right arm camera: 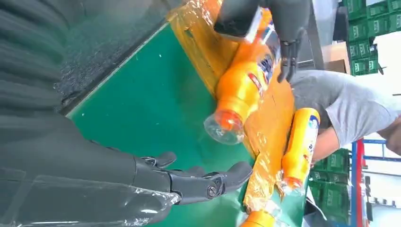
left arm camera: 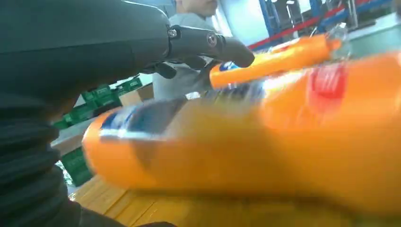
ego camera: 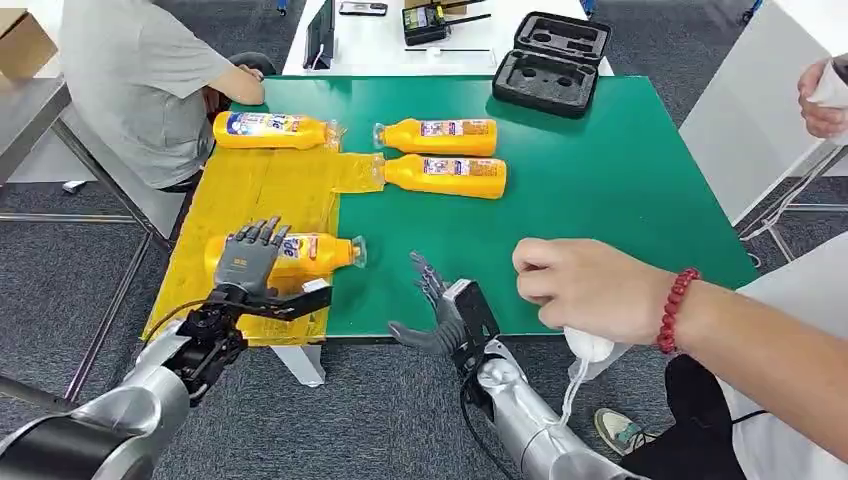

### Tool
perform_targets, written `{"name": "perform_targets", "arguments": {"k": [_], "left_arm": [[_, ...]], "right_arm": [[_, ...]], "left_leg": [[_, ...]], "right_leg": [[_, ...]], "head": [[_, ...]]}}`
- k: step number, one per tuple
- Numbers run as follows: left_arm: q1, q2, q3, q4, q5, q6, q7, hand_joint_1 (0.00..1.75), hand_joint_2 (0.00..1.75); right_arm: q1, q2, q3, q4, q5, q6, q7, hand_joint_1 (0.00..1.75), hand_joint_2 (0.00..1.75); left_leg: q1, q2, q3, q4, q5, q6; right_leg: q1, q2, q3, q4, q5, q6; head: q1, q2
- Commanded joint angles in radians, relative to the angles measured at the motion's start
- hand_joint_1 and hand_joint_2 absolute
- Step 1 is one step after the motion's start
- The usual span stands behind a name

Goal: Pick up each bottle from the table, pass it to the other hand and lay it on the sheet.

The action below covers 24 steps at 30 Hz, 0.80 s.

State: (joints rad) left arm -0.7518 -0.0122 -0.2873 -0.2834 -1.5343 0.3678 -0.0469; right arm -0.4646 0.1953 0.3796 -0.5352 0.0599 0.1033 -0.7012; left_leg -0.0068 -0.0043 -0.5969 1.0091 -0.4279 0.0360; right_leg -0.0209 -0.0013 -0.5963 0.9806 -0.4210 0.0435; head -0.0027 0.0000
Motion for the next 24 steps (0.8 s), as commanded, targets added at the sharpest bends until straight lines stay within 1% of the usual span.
{"name": "perform_targets", "arguments": {"k": [1, 11, 12, 14, 16, 17, 18, 19, 20, 21, 22, 23, 24], "left_arm": [[-0.028, 0.024, 0.001, 0.066, -0.002, -0.017, 0.009, 0.0, 1.75], [-0.018, 0.035, -0.011, 0.067, -0.022, -0.014, -0.002, 0.0, 1.75], [-0.021, 0.033, -0.008, 0.062, -0.022, 0.014, -0.015, 0.0, 1.75], [-0.021, 0.029, 0.004, 0.04, -0.015, 0.116, -0.031, 0.0, 1.75], [0.011, 0.002, 0.083, -0.014, 0.077, 0.277, -0.11, 0.0, 1.75], [0.035, -0.017, 0.121, -0.052, 0.14, 0.316, -0.18, 0.0, 1.75], [0.068, -0.047, 0.185, -0.108, 0.267, 0.319, -0.306, 0.0, 1.75], [0.141, -0.074, 0.223, -0.225, 0.422, 0.293, -0.473, 0.0, 1.75], [0.188, -0.088, 0.233, -0.301, 0.51, 0.241, -0.556, 0.0, 1.75], [0.304, -0.096, 0.215, -0.487, 0.638, 0.168, -0.644, 0.0, 1.75], [0.434, -0.082, 0.146, -0.706, 0.776, 0.072, -0.651, 0.0, 1.75], [0.516, -0.051, 0.083, -0.842, 0.879, 0.002, -0.651, 0.0, 1.75], [0.566, -0.041, 0.054, -0.917, 0.953, -0.021, -0.651, 0.0, 1.75]], "right_arm": [[-0.055, -0.001, 0.032, 0.063, -0.004, -0.004, 0.003, 0.0, 1.75], [-0.063, -0.002, 0.04, 0.068, -0.009, -0.003, 0.003, 0.0, 1.75], [-0.06, -0.003, 0.037, 0.067, -0.014, -0.009, 0.003, 0.0, 1.75], [-0.047, -0.014, 0.036, 0.049, -0.015, -0.03, 0.003, 0.0, 1.75], [-0.008, -0.038, 0.015, 0.008, -0.029, -0.052, 0.003, 0.0, 1.75], [0.013, -0.049, 0.001, -0.014, -0.036, -0.057, 0.003, 0.0, 1.75], [0.031, -0.058, -0.01, -0.041, -0.04, -0.06, 0.003, 0.0, 1.75], [0.065, -0.071, -0.03, -0.095, -0.048, -0.062, 0.003, 0.0, 1.75], [0.083, -0.077, -0.038, -0.128, -0.05, -0.062, 0.003, 0.0, 1.75], [0.122, -0.087, -0.056, -0.198, -0.057, -0.055, 0.003, 0.0, 1.75], [0.165, -0.097, -0.068, -0.278, -0.056, -0.057, 0.003, 0.0, 1.75], [0.201, -0.102, -0.077, -0.342, -0.059, -0.053, 0.003, 0.0, 1.75], [0.228, -0.105, -0.083, -0.397, -0.057, -0.056, 0.003, 0.0, 1.75]], "left_leg": [[0.001, 0.002, 0.002, 0.001, -0.001, -0.002], [0.002, 0.002, 0.003, 0.001, -0.002, -0.002], [0.002, 0.003, 0.003, 0.001, -0.002, -0.003], [0.001, 0.001, 0.002, 0.0, -0.001, -0.002], [0.001, 0.0, 0.002, 0.0, -0.001, -0.002], [0.002, -0.001, 0.003, 0.0, -0.001, -0.003], [0.003, -0.001, 0.004, 0.001, -0.002, -0.003], [0.002, -0.003, 0.004, -0.001, -0.001, -0.002], [0.002, -0.005, 0.005, -0.001, -0.001, -0.002], [0.001, -0.004, 0.005, -0.002, -0.001, -0.001], [0.001, -0.005, 0.006, -0.002, -0.002, -0.002], [-0.001, -0.002, 0.005, -0.003, -0.001, -0.001], [0.0, 0.0, 0.009, -0.003, -0.003, -0.002]], "right_leg": [[0.002, 0.002, 0.002, 0.0, -0.001, -0.002], [0.002, 0.002, 0.003, 0.0, -0.001, -0.002], [0.002, 0.002, 0.003, 0.0, -0.001, -0.002], [0.001, 0.001, 0.002, 0.0, 0.0, -0.002], [0.001, 0.0, 0.002, -0.001, -0.001, -0.002], [0.002, -0.001, 0.004, -0.001, -0.001, -0.002], [0.003, -0.001, 0.005, -0.001, -0.002, -0.003], [0.002, -0.003, 0.005, -0.002, -0.002, -0.001], [0.002, -0.005, 0.007, -0.003, -0.003, -0.002], [0.001, -0.005, 0.006, -0.003, -0.002, -0.001], [0.001, -0.005, 0.008, -0.003, -0.003, -0.001], [0.0, -0.002, 0.005, -0.003, -0.002, -0.001], [0.0, 0.0, 0.009, -0.005, -0.003, -0.001]], "head": [[0.0, 0.0], [0.0, 0.0], [0.0, 0.0], [0.0, 0.0], [0.0, 0.0], [0.0, 0.0], [0.0, 0.0], [0.0, 0.0], [0.0, 0.0], [0.0, 0.0], [0.0, 0.0], [0.0, 0.0], [0.0, 0.0]]}}
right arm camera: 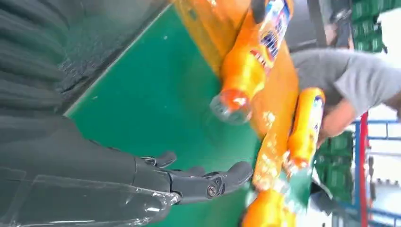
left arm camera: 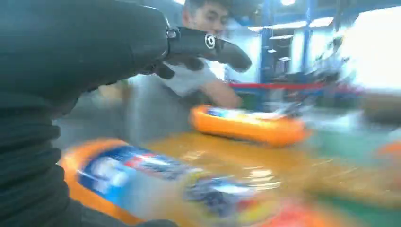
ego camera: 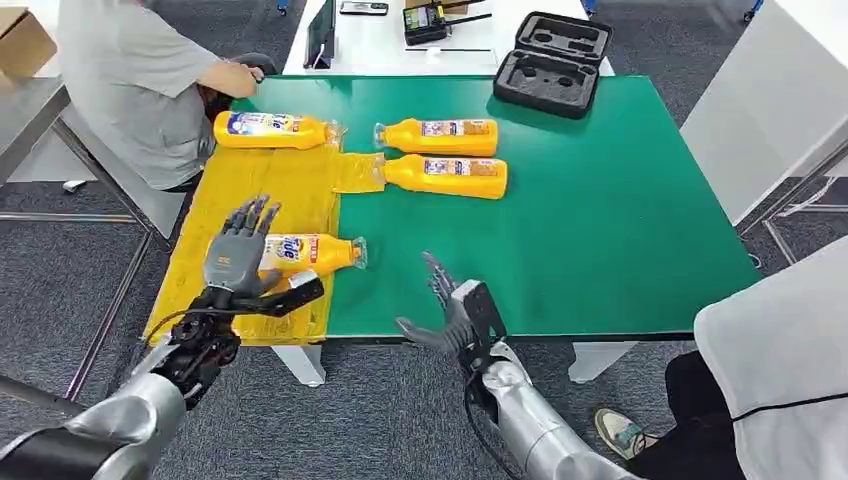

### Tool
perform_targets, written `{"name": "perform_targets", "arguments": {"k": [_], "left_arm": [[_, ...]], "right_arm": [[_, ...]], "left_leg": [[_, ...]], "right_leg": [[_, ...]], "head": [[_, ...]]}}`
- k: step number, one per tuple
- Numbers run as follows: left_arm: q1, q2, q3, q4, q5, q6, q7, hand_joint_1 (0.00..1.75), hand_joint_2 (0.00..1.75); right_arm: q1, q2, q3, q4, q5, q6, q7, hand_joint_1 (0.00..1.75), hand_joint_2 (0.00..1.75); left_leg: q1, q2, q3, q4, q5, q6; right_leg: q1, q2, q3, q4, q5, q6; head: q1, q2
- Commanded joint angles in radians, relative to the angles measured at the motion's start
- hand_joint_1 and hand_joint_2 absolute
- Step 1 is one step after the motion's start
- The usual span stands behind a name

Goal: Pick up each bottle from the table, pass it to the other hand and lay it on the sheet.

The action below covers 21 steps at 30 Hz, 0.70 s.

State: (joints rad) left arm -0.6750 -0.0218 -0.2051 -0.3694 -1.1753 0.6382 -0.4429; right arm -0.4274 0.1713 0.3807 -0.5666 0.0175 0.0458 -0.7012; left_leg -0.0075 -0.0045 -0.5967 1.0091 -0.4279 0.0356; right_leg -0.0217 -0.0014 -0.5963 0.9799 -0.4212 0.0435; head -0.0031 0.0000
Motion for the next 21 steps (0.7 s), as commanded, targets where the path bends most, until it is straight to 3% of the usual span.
{"name": "perform_targets", "arguments": {"k": [1, 3, 5, 6, 9, 10, 18, 21], "left_arm": [[0.514, -0.022, -0.046, -0.863, 0.638, -0.297, -0.255, 0.0, 1.75], [0.514, -0.022, -0.046, -0.863, 0.638, -0.297, -0.255, 0.0, 1.75], [0.522, -0.028, -0.05, -0.878, 0.747, -0.321, -0.255, 0.0, 1.75], [0.533, -0.034, -0.055, -0.89, 0.77, -0.303, -0.255, 0.0, 1.75], [0.55, -0.082, -0.032, -0.89, 0.918, -0.421, -0.255, 0.0, 1.75], [0.547, -0.097, -0.029, -0.871, 0.927, -0.432, -0.247, 0.0, 0.0], [0.564, -0.155, -0.013, -0.814, 1.097, -0.532, -0.191, 0.0, 0.0], [0.585, -0.179, -0.001, -0.821, 1.241, -0.62, -0.114, 0.0, 0.0]], "right_arm": [[0.211, -0.083, -0.087, -0.406, -0.011, -0.003, 0.003, 0.0, 1.75], [0.211, -0.083, -0.087, -0.406, -0.011, -0.003, 0.003, 0.0, 1.75], [0.246, -0.084, -0.088, -0.502, -0.001, -0.037, 0.003, 0.0, 1.75], [0.266, -0.086, -0.089, -0.559, 0.0, -0.067, 0.003, 0.0, 1.75], [0.292, -0.092, -0.085, -0.632, 0.005, -0.101, 0.003, 0.0, 1.75], [0.299, -0.089, -0.087, -0.648, 0.012, -0.139, 0.003, 0.0, 1.75], [0.333, -0.06, -0.12, -0.674, 0.002, -0.191, 0.003, 0.0, 1.75], [0.345, -0.056, -0.136, -0.698, 0.006, -0.208, 0.003, 0.0, 1.75]], "left_leg": [[0.0, 0.003, 0.008, -0.004, -0.004, -0.001], [0.0, 0.003, 0.003, 0.0, -0.004, -0.002], [0.003, 0.004, 0.008, 0.003, -0.009, -0.004], [0.002, 0.001, 0.003, 0.002, -0.007, -0.004], [0.002, -0.001, 0.0, 0.002, -0.007, -0.004], [0.0, 0.0, -0.002, 0.0, -0.004, -0.002], [0.002, 0.001, 0.002, 0.0, -0.005, -0.002], [0.002, 0.0, 0.002, 0.0, -0.005, -0.002]], "right_leg": [[0.0, 0.002, 0.008, -0.004, -0.003, -0.001], [0.0, 0.003, 0.003, -0.001, -0.002, -0.002], [0.003, 0.004, 0.008, 0.0, -0.006, -0.004], [0.002, 0.001, 0.003, 0.0, -0.004, -0.003], [0.002, 0.0, 0.0, 0.0, -0.004, -0.003], [0.0, 0.0, -0.003, -0.001, -0.002, -0.001], [0.002, 0.001, 0.002, -0.002, -0.003, -0.002], [0.002, 0.0, 0.003, -0.002, -0.003, -0.002]], "head": [[0.001, 0.0], [0.0, 0.0], [0.001, 0.0], [0.0, 0.0], [0.0, 0.0], [0.0, 0.0], [0.0, 0.0], [0.0, 0.0]]}}
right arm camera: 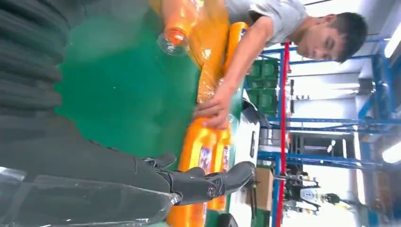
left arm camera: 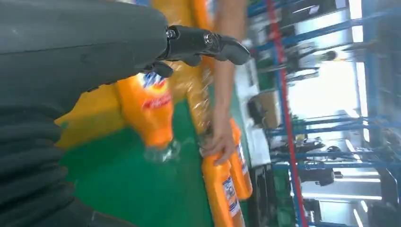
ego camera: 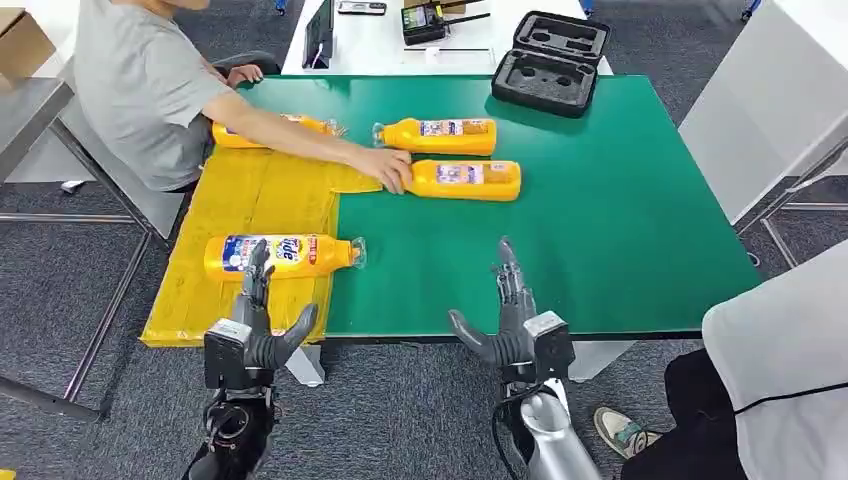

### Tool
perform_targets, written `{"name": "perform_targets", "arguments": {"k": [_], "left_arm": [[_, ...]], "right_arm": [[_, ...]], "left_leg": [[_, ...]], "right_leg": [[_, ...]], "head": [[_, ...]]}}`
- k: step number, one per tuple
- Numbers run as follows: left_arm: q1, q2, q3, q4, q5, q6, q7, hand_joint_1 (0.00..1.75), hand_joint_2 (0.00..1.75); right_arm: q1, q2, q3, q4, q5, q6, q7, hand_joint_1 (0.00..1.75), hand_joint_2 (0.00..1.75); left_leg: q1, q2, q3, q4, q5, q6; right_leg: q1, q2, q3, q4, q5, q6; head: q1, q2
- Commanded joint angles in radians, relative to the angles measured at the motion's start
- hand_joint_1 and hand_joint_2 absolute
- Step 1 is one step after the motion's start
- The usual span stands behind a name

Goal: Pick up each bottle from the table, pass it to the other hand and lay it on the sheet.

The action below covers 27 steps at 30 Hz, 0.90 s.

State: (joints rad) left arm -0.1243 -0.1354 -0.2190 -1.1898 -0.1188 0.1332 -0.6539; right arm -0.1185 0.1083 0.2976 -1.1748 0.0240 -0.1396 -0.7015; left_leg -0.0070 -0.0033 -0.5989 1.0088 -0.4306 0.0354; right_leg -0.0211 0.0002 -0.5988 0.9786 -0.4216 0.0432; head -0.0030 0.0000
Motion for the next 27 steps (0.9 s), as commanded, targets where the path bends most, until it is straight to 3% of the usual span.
{"name": "perform_targets", "arguments": {"k": [1, 7, 8, 12, 16, 17, 18, 20, 22, 27], "left_arm": [[0.036, -0.078, 0.017, 0.005, 0.19, -0.088, 0.087, 0.0, 0.0], [0.032, -0.105, 0.015, 0.018, 0.245, -0.062, 0.094, 0.0, 0.0], [0.028, -0.107, 0.007, 0.021, 0.295, -0.06, 0.097, 0.0, 0.0], [0.011, -0.114, -0.08, 0.061, 0.425, -0.044, 0.162, 0.0, 0.0], [0.01, -0.113, -0.09, 0.067, 0.438, -0.047, 0.169, 0.0, 0.0], [0.008, -0.114, -0.116, 0.09, 0.485, -0.091, 0.197, 0.0, 0.0], [0.005, -0.107, -0.141, 0.108, 0.544, -0.147, 0.216, 0.0, 1.75], [0.01, -0.093, -0.186, 0.114, 0.6, -0.187, 0.216, 0.0, 1.75], [0.015, -0.085, -0.203, 0.111, 0.611, -0.185, 0.212, 0.0, 1.75], [0.013, -0.069, -0.231, 0.11, 0.635, -0.244, 0.178, 0.0, 1.75]], "right_arm": [[0.034, 0.01, -0.059, -0.09, -0.002, -0.028, 0.003, 0.0, 1.75], [0.026, 0.019, -0.063, -0.096, 0.013, -0.064, 0.003, 0.0, 1.75], [0.024, 0.012, -0.045, -0.115, 0.037, -0.118, 0.003, 0.0, 1.75], [-0.033, -0.085, 0.113, 0.003, 0.257, -0.505, 0.003, 0.0, 1.75], [-0.041, -0.095, 0.13, 0.019, 0.281, -0.524, 0.003, 0.0, 1.75], [-0.056, -0.102, 0.098, 0.071, 0.432, -0.559, 0.003, 0.0, 1.75], [-0.094, -0.092, 0.061, 0.191, 0.518, -0.559, 0.003, 0.0, 1.75], [-0.164, -0.109, 0.003, 0.341, 0.675, -0.553, 0.067, 0.0, 1.75], [-0.191, -0.112, -0.032, 0.397, 0.668, -0.543, 0.022, 0.0, 1.75], [-0.333, -0.131, -0.056, 0.596, 0.764, -0.489, 0.066, 0.0, 1.75]], "left_leg": [[0.002, -0.001, 0.004, 0.0, -0.002, -0.002], [0.001, -0.001, 0.003, 0.0, -0.001, -0.002], [0.002, 0.0, 0.004, 0.0, -0.002, -0.002], [0.001, 0.0, 0.002, 0.0, -0.001, -0.001], [0.002, 0.0, 0.005, -0.001, -0.001, -0.002], [0.001, 0.0, 0.004, -0.001, -0.001, -0.001], [0.001, 0.0, 0.004, -0.001, -0.001, -0.001], [0.001, -0.001, 0.005, -0.002, 0.0, -0.001], [0.001, -0.001, 0.007, -0.002, 0.0, -0.002], [0.0, 0.001, 0.004, -0.001, 0.0, -0.001]], "right_leg": [[0.002, -0.001, 0.005, 0.0, -0.002, -0.002], [0.001, -0.001, 0.004, 0.0, -0.001, -0.002], [0.002, 0.0, 0.005, 0.0, -0.002, -0.002], [0.001, -0.001, 0.002, -0.001, 0.0, -0.001], [0.002, -0.001, 0.006, -0.002, -0.001, -0.002], [0.001, 0.0, 0.005, -0.002, -0.001, -0.001], [0.001, 0.0, 0.004, -0.002, 0.0, -0.001], [0.001, -0.001, 0.006, -0.003, 0.0, -0.001], [0.002, -0.001, 0.008, -0.004, 0.0, -0.002], [0.0, 0.0, 0.005, -0.002, 0.0, -0.001]], "head": [[0.0, 0.0], [0.0, 0.0], [0.0, 0.0], [0.0, 0.0], [0.0, 0.0], [0.0, 0.0], [0.0, 0.0], [0.0, 0.0], [0.0, 0.0], [0.0, 0.0]]}}
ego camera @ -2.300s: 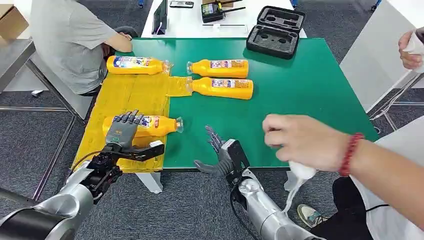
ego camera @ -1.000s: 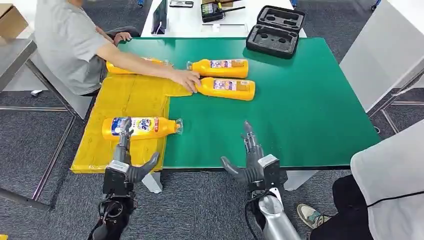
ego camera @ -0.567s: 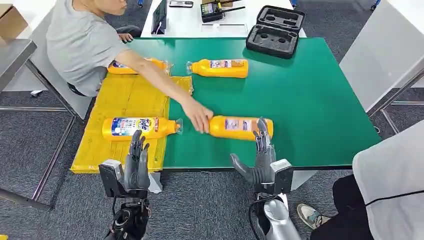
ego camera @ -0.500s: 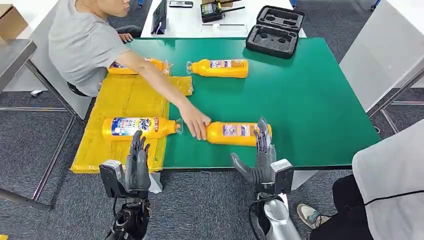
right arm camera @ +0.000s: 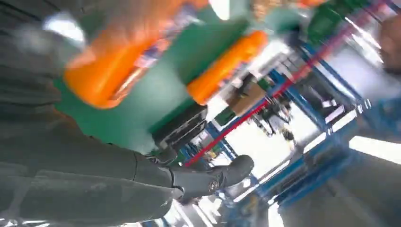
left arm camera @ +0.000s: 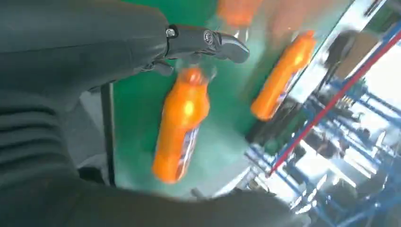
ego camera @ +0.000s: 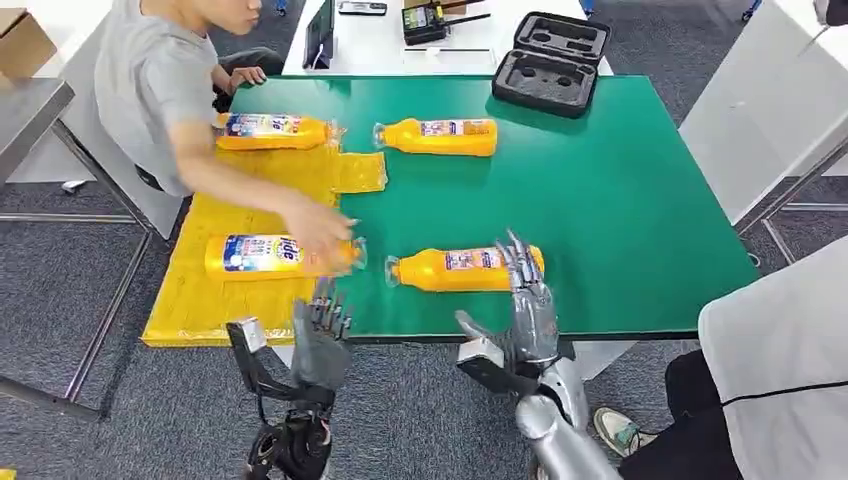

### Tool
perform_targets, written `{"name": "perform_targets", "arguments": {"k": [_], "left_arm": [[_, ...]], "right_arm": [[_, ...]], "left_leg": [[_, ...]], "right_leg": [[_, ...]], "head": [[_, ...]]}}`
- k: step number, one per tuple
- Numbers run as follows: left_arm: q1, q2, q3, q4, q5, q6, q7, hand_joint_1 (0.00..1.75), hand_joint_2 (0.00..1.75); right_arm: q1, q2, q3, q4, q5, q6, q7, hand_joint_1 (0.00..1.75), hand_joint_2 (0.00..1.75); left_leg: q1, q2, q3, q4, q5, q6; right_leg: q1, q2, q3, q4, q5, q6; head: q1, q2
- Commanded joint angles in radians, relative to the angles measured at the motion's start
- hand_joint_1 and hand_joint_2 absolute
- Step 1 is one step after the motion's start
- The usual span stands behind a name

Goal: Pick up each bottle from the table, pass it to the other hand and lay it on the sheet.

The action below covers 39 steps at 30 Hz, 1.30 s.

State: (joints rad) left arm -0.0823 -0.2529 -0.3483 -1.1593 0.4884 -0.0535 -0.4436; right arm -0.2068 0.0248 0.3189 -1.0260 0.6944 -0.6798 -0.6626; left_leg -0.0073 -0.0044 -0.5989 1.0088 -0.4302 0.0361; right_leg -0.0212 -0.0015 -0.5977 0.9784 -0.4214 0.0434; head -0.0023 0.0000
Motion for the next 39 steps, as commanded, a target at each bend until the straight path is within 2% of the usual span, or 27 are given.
{"name": "perform_targets", "arguments": {"k": [1, 4, 6, 10, 12, 20, 23, 27, 30, 39], "left_arm": [[-0.03, 0.051, -0.106, 0.067, 0.0, -0.041, -0.056, 0.0, 1.75], [-0.028, 0.053, -0.105, 0.045, -0.021, -0.025, -0.07, 0.0, 1.75], [-0.016, 0.052, -0.1, -0.002, -0.069, 0.011, -0.105, 0.0, 1.75], [0.002, 0.049, -0.111, -0.131, -0.309, 0.208, -0.254, 0.0, 1.75], [0.028, 0.042, -0.11, -0.229, -0.413, 0.268, -0.254, 0.0, 1.75], [0.036, 0.044, -0.115, -0.263, -0.45, 0.295, -0.254, 0.0, 1.75], [0.037, 0.052, -0.155, -0.296, -0.509, 0.374, -0.254, 0.0, 1.75], [0.008, 0.1, -0.249, -0.312, -0.544, 0.483, -0.254, 0.0, 1.75], [-0.001, 0.112, -0.27, -0.315, -0.532, 0.502, -0.254, 0.0, 1.75], [0.0, 0.12, -0.28, -0.316, -0.526, 0.513, -0.254, 0.0, 1.75]], "right_arm": [[-0.26, -0.048, -0.078, 0.465, 0.107, 0.06, 0.032, 0.0, 1.75], [-0.274, -0.048, -0.081, 0.475, 0.111, 0.085, 0.039, 0.0, 1.75], [-0.286, -0.051, -0.074, 0.495, 0.149, 0.126, 0.09, 0.0, 1.75], [-0.313, -0.082, -0.074, 0.534, 0.224, 0.173, 0.148, 0.0, 1.75], [-0.328, -0.09, -0.082, 0.552, 0.247, 0.203, 0.155, 0.0, 1.75], [-0.333, -0.088, -0.081, 0.554, 0.256, 0.205, 0.159, 0.0, 1.75], [-0.336, -0.086, -0.101, 0.562, 0.252, 0.234, 0.158, 0.0, 1.75], [-0.34, -0.1, -0.084, 0.586, 0.311, 0.25, 0.171, 0.0, 1.75], [-0.358, -0.103, -0.053, 0.592, 0.357, 0.247, 0.179, 0.0, 1.75], [-0.37, -0.091, -0.046, 0.596, 0.361, 0.264, 0.168, 0.0, 1.75]], "left_leg": [[0.001, 0.003, 0.006, -0.001, -0.001, -0.002], [0.001, 0.003, 0.004, -0.001, -0.001, -0.002], [0.0, 0.001, 0.003, 0.0, 0.0, -0.001], [0.001, 0.002, 0.004, 0.001, -0.002, -0.002], [0.0, 0.0, 0.001, 0.001, 0.0, -0.001], [0.0, 0.001, 0.002, 0.0, -0.001, -0.001], [0.0, 0.0, 0.001, 0.0, 0.0, -0.001], [0.001, 0.0, 0.004, 0.0, -0.001, -0.002], [0.001, 0.0, 0.003, 0.0, 0.0, -0.001], [0.001, 0.001, 0.003, 0.0, 0.0, -0.001]], "right_leg": [[0.001, 0.003, 0.006, -0.002, 0.0, -0.002], [0.001, 0.002, 0.004, -0.001, 0.0, -0.002], [0.0, 0.001, 0.002, 0.0, 0.0, -0.001], [0.002, 0.001, 0.004, 0.0, -0.001, -0.002], [0.001, 0.0, 0.001, 0.001, 0.0, -0.001], [0.001, 0.001, 0.002, 0.0, 0.0, -0.001], [0.001, 0.0, 0.001, 0.0, 0.0, -0.001], [0.002, 0.0, 0.004, 0.0, -0.001, -0.002], [0.001, -0.001, 0.003, 0.0, -0.001, -0.001], [0.001, 0.0, 0.002, 0.0, 0.0, -0.001]], "head": [[-0.002, 0.0], [-0.001, 0.0], [-0.001, 0.0], [-0.001, 0.0], [-0.001, 0.0], [-0.001, 0.0], [-0.001, 0.0], [-0.001, 0.0], [-0.001, 0.0], [-0.001, 0.0]]}}
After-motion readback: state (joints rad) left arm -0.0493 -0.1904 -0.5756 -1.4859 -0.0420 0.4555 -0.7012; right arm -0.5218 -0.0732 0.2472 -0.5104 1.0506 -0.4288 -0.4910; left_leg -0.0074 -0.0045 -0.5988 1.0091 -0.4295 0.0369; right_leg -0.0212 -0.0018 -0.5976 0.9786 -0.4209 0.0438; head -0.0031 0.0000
